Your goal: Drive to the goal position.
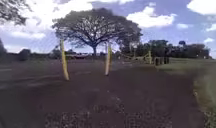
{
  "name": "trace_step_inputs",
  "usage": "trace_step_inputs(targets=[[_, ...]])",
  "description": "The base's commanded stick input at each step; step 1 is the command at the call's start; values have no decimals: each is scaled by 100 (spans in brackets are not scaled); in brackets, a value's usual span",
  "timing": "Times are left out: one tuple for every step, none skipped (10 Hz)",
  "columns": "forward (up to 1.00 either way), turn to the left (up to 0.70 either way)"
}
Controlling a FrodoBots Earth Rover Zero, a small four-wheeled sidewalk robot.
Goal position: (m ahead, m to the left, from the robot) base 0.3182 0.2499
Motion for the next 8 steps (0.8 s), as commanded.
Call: trace_step_inputs(targets=[[50, 0], [50, 0], [50, 0], [50, 0], [50, 0], [50, 0], [50, 0], [50, 0]])
